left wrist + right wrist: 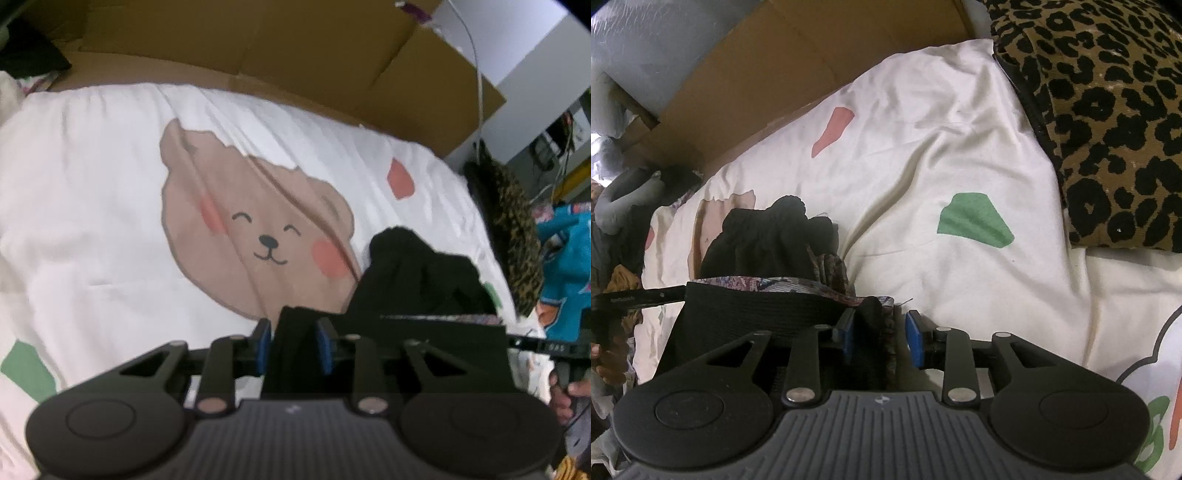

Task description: Fold clothes

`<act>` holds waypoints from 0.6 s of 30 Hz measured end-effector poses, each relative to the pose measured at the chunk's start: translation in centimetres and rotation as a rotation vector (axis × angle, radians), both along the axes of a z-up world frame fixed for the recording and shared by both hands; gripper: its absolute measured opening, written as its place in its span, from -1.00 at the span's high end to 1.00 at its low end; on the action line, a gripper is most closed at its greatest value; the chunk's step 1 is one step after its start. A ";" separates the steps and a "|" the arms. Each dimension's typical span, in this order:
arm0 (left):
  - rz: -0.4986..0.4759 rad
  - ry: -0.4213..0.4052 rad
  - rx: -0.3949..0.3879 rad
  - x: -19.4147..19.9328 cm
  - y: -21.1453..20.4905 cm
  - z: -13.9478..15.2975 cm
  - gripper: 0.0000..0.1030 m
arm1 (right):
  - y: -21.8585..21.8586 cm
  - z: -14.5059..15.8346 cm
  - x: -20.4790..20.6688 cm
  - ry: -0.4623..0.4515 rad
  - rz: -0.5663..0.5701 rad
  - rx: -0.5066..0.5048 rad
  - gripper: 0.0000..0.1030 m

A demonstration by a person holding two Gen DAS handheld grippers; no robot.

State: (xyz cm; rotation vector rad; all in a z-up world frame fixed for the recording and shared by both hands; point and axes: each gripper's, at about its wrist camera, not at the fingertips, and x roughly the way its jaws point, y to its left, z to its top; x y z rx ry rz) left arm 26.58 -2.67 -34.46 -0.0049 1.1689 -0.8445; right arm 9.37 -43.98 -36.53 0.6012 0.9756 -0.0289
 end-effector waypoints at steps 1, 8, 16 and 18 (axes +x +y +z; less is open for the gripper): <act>0.000 0.006 -0.012 0.1 0.2 0.1 0.24 | -0.1 0.1 -0.1 -0.001 -0.001 0.002 0.34; 0.015 0.035 0.031 0.2 -0.1 -1.8 0.22 | -0.9 0.3 -0.7 -0.018 -0.020 0.040 0.14; -0.060 -0.049 0.101 -1.2 -2.0 -2.0 -0.01 | 0.3 -0.4 0.6 0.013 0.018 -0.001 0.12; -0.093 -0.085 0.131 -1.8 -2.8 -2.0 -0.12 | 0.8 -0.5 1.1 0.028 0.033 -0.029 0.12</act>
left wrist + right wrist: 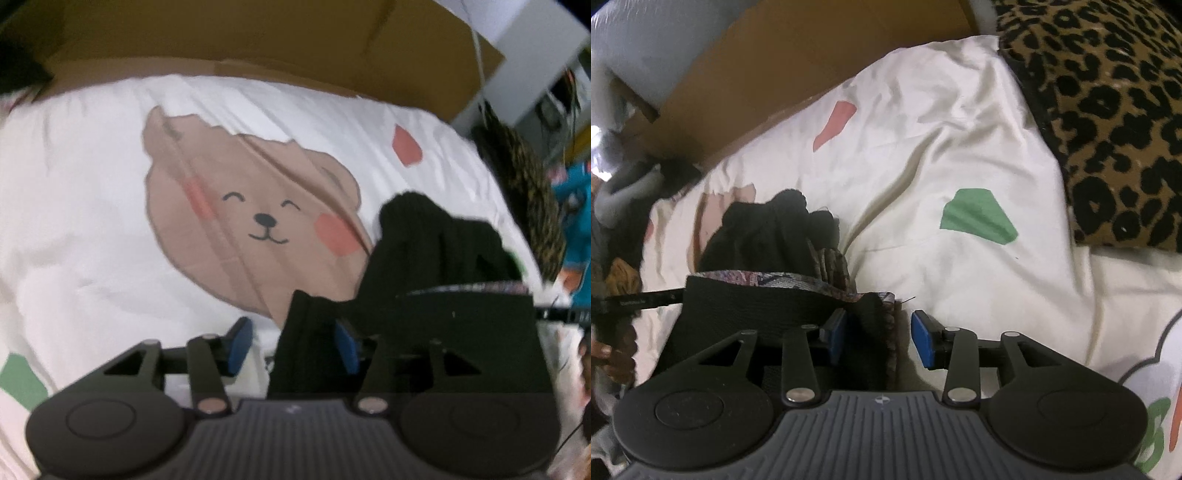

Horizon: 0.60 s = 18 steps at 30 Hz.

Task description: Fold clothes

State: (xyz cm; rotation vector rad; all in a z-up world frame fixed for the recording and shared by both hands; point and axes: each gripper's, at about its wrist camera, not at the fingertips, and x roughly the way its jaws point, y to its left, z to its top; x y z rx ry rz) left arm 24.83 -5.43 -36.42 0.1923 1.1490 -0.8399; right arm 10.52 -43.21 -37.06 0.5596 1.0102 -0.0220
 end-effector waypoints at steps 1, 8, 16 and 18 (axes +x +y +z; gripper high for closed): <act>-0.015 -0.018 0.015 -0.3 -0.4 0.0 -0.18 | 0.3 -0.1 0.2 0.005 0.011 -0.016 0.11; -0.019 -0.030 0.036 -0.7 -1.2 0.2 -0.22 | 1.8 -0.2 0.9 0.009 0.063 -0.113 0.12; -0.080 -0.017 0.025 -1.0 -1.7 0.0 0.08 | 2.6 0.1 1.0 0.016 0.105 -0.162 0.43; -0.085 -0.001 0.023 -0.6 -1.8 -0.1 0.06 | 2.8 0.1 1.3 0.028 0.108 -0.176 0.43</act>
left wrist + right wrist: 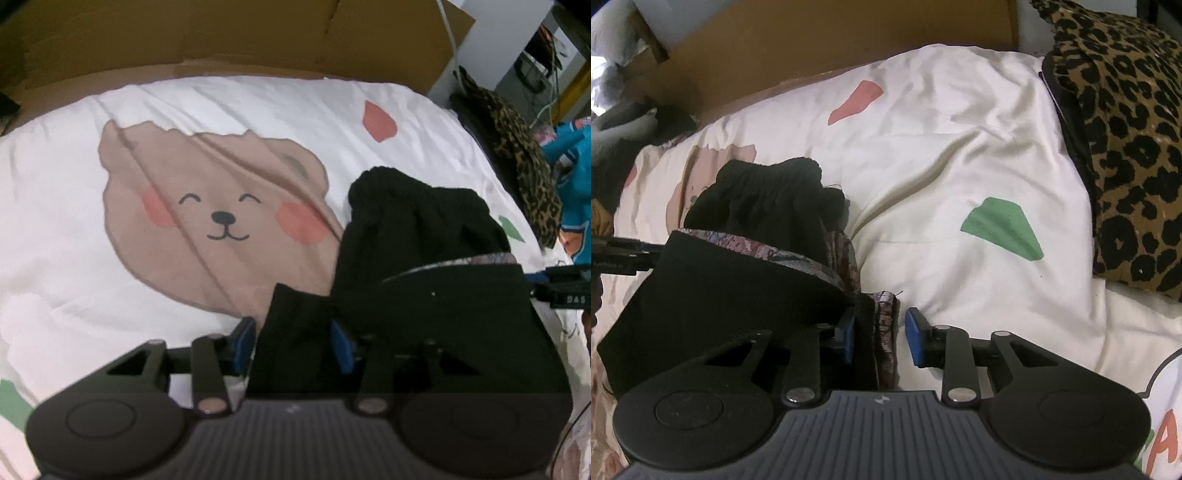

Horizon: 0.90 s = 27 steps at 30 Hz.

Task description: Fold clothes

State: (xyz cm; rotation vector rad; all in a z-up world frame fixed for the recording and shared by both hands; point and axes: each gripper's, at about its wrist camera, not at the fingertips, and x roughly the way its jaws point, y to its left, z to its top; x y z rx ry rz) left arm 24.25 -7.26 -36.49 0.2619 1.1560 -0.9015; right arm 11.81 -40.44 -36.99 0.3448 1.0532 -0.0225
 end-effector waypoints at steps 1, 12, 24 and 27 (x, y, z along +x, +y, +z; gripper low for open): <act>-0.001 0.009 0.000 0.2 -0.1 0.0 0.06 | 0.1 0.0 0.1 0.004 0.004 -0.005 0.43; 0.035 0.041 -0.039 -0.2 0.7 1.7 0.79 | 0.9 1.8 -1.2 -0.035 0.000 -0.015 0.88; 0.135 0.009 -0.160 -1.1 4.6 7.2 0.81 | -1.5 6.9 -4.4 -0.155 -0.134 0.049 0.88; 0.154 0.012 -0.183 -1.5 5.2 8.1 0.82 | -1.7 8.1 -5.3 -0.178 -0.159 0.082 0.88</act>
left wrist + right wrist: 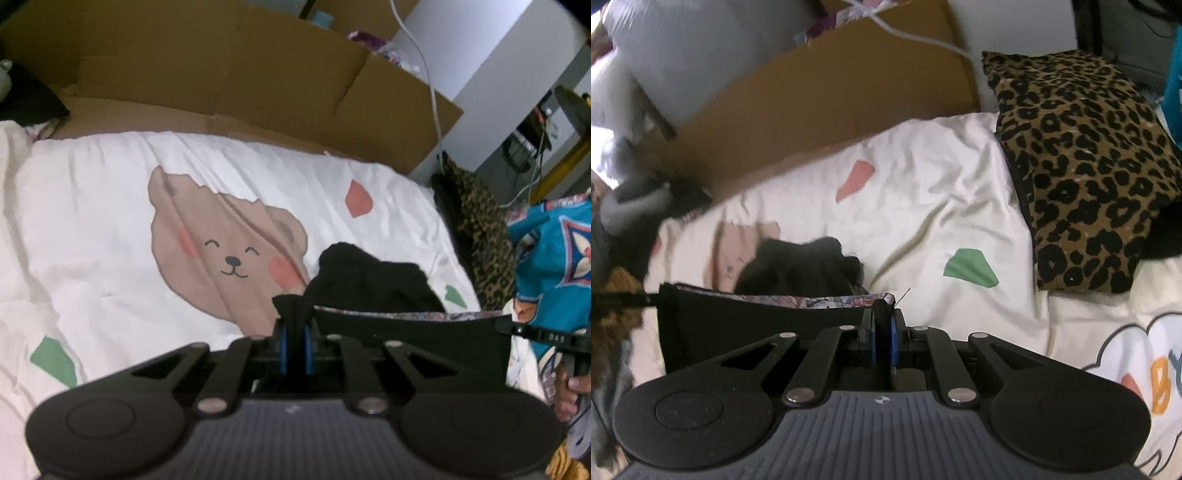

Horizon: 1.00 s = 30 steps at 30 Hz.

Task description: Fold clothes

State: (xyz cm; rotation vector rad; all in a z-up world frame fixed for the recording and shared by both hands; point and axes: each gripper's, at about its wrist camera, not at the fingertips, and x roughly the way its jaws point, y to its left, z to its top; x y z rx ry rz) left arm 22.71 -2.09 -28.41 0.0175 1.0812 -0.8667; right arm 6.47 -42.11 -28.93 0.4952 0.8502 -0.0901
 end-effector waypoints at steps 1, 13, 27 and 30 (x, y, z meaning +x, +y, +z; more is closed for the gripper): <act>0.007 0.000 -0.008 -0.1 0.2 0.3 0.82 | 0.1 0.3 -0.2 -0.006 -0.003 0.000 0.88; 0.032 -0.039 -0.043 0.9 -0.2 3.4 0.86 | 0.1 3.2 -0.2 -0.073 -0.019 -0.018 0.89; 0.020 -0.020 0.001 4.0 -4.9 1.5 0.86 | -1.6 1.9 2.7 -0.008 -0.041 -0.050 0.88; 0.011 -0.026 0.007 4.5 -5.7 1.4 0.86 | -2.2 1.6 3.1 -0.003 -0.046 -0.045 0.88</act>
